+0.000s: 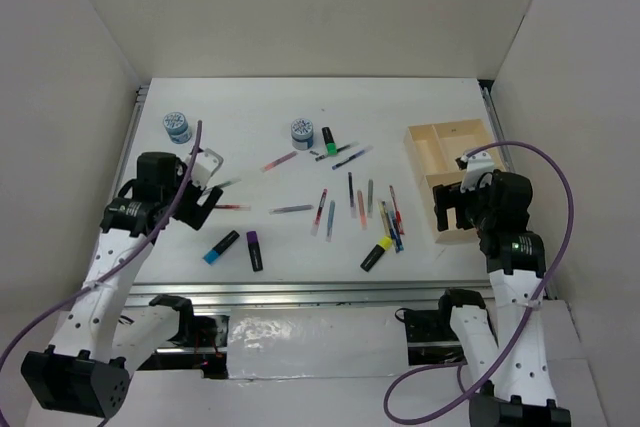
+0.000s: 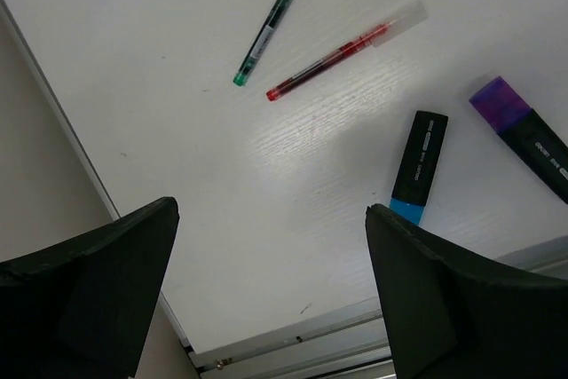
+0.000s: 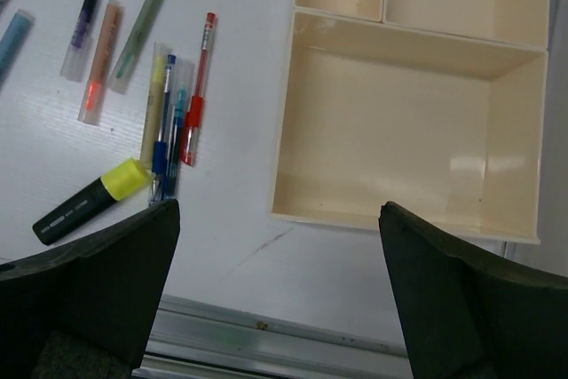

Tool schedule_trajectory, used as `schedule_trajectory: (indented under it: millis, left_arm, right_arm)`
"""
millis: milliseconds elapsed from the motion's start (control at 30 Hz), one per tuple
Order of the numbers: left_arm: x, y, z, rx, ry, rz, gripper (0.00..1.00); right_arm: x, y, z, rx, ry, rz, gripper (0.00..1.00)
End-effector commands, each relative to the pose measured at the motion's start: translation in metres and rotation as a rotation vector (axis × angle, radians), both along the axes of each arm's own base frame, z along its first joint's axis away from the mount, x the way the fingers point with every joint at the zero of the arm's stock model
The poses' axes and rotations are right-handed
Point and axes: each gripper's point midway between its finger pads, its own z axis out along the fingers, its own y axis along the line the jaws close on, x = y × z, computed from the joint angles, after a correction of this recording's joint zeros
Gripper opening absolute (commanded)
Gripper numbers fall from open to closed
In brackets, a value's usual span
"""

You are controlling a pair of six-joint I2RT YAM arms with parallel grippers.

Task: Sort the stationery into containers
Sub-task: Pick up the pen from the center of the board.

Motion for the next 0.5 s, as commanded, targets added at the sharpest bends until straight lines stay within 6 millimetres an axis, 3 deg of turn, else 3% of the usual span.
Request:
schedule_trajectory:
  millis: [0,100,133,200,333,467]
  left_arm:
    - [-0.005,-0.007,-0.014,0.019,0.059,-0.095,0.99]
    - [-0.011,-0.017,-0.035,0.046,0.163,-0.165,0.87]
    - [-0.012,-0.015,-0.05,0.074,0.23,-0.167,0.81]
    - [-0.015,-0.01,-0.066,0.127,0.301,-0.16,0.77]
    - [-0.022,-0.015,-0.1,0.173,0.399,-0.196,0.76]
    - [-0.021,-0.022,-0.115,0.202,0.419,-0.215,0.76]
  right_arm:
    - [0.008,-0.003,0.013,-0.033,-0.025,0.007,1.0]
    - [0.009,0.0,0.014,-0.038,-0.028,0.038,1.0]
    - [0.009,0.001,0.013,-0.04,-0.028,0.048,1.0]
    - [0.01,0.003,0.012,-0.035,-0.025,0.058,1.0]
    - [0.012,0.003,0.006,-0.03,0.01,0.062,1.0]
    - [0.014,0.003,0.002,-0.034,0.03,0.071,1.0]
